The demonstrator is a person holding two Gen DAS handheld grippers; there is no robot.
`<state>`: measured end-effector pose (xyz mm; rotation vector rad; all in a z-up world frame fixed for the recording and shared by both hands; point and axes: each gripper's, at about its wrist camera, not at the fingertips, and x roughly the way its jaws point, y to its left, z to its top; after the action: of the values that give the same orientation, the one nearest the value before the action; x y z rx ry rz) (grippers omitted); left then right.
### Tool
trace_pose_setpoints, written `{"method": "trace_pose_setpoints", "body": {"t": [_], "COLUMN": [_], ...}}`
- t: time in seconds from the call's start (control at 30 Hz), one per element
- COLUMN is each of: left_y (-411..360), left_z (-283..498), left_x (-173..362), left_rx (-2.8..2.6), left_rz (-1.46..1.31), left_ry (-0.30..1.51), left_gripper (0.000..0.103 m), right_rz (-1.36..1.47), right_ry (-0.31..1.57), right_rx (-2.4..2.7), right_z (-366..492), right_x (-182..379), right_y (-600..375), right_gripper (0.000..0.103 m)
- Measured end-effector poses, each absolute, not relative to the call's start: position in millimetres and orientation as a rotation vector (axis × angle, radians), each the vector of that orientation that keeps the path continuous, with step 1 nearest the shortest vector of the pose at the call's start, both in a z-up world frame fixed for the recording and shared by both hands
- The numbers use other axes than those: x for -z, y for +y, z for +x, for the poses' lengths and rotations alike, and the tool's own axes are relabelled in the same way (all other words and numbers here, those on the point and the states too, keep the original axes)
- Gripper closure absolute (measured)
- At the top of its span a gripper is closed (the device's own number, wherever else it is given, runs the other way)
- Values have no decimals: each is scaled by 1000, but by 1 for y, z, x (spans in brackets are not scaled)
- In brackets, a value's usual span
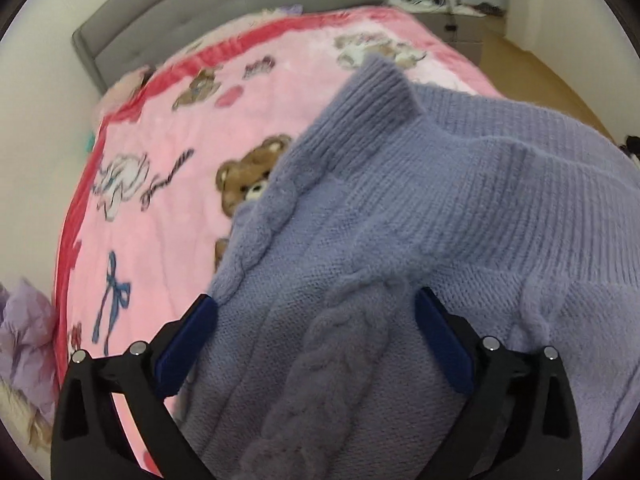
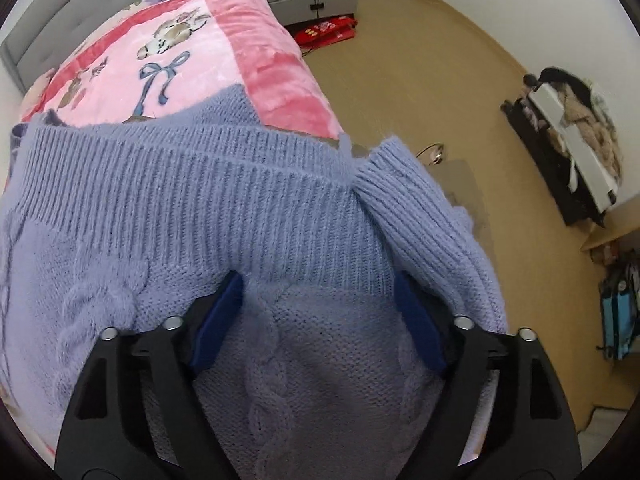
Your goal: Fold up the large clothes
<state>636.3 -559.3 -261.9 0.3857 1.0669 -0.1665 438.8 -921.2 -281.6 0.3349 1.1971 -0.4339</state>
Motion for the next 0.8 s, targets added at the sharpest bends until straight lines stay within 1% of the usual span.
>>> {"method": "trace_pose_setpoints", "body": {"t": [0.03, 0.07, 0.17, 0.23, 0.33, 0.47, 0.53, 0.63, 0.8], "left_y": [-555, -550, -546, -547, -550, -552, -549, -539, -516], "left_z": [632, 628, 611, 594, 564, 514, 487, 456, 406], "left_x": [259, 256, 242, 231, 209, 165, 138, 109, 69], "left_rx": [177, 184, 169, 111, 163, 313, 373, 417, 470], "left_rz": [371, 359, 383, 444, 461, 420, 385, 343, 242], "left_ry": [1059, 1056, 992, 919, 858, 769, 729, 694, 697], "left_gripper": [6, 6, 6, 5, 5, 5, 5, 5, 5], "right_rz": [310, 265, 220, 177, 161, 212, 184, 209, 332], "right_ry": [1191, 1182, 1130, 1057, 997, 913, 863, 833, 825], "right_rx": [443, 468, 454, 438, 418, 392, 444, 442, 396], "right_z": [437, 434, 421, 410, 396, 370, 350, 328, 287], "right_x": [277, 271, 251, 236, 216, 180, 157, 134, 106], "right_y": [-919, -915, -905, -893, -873, -842, -818, -797, -768], "right_gripper": [10, 8, 8, 8, 8, 8, 8, 8, 8]}}
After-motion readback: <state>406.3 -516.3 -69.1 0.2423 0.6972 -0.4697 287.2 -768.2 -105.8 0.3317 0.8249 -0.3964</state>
